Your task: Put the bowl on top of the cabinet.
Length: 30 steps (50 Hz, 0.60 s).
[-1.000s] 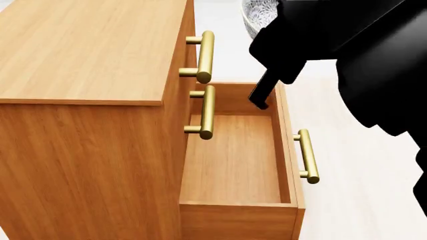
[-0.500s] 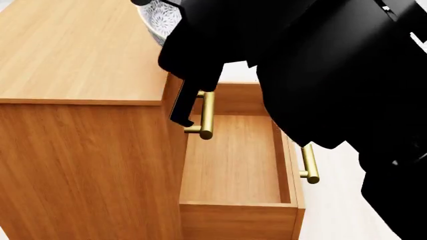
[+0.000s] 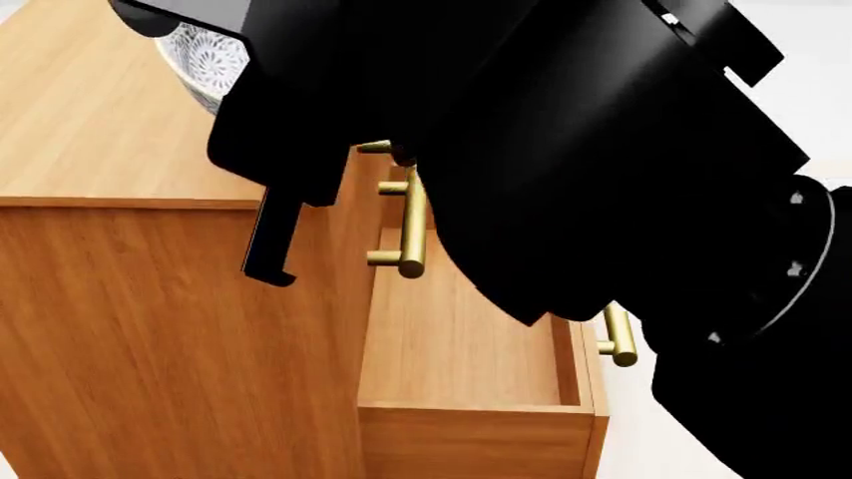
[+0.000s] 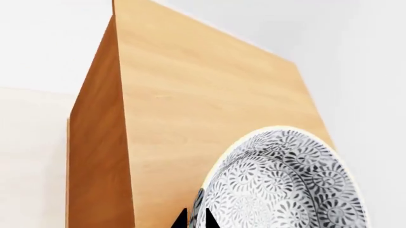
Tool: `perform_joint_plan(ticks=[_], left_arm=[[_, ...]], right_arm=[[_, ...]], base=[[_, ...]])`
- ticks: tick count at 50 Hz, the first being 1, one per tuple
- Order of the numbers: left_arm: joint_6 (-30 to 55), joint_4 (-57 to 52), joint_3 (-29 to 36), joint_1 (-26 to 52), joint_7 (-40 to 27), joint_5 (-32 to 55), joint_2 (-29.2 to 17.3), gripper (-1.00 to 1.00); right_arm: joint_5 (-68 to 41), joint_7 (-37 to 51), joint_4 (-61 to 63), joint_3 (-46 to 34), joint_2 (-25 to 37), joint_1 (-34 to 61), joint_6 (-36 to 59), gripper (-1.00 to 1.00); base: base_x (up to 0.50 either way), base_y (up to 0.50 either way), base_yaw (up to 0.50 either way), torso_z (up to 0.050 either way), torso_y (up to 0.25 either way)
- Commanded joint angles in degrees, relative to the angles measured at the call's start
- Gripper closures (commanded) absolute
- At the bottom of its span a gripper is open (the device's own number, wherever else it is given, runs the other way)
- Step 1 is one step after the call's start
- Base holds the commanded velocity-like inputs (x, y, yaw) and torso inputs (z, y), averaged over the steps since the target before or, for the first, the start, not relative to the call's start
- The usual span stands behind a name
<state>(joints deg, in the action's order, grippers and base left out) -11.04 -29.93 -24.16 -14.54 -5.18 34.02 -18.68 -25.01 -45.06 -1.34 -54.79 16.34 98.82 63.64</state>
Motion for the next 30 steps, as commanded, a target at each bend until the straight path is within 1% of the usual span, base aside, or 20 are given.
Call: perform_joint_plan(ticks=[1,14,30], left_arm=[[-0.5,0.2,-0.8,-0.2,0.5,-0.1,0.5,-1.0],[-0.7,0.2,-0.7,-0.3,0.5,0.0,0.5,-1.0],[-1.0,0.3,-0.6,-0.5,0.5,0.1,0.4,-1.0]], right_arm=[[0.9,0.4,0.5,1.1,-1.7,-0.5,-0.8,1.0],[1.2,1.7,-0.5,1.0,-3.2,-1.1,-1.6,1.0],[1.3,2.3,-0.1,0.2,-3.2,-2.0,-2.4,1.0]], base=[[0.0,0.0,0.0,0.0,0.0],[0.0,0.0,0.0,0.0,0.0],[0.0,0.0,0.0,0.0,0.001]])
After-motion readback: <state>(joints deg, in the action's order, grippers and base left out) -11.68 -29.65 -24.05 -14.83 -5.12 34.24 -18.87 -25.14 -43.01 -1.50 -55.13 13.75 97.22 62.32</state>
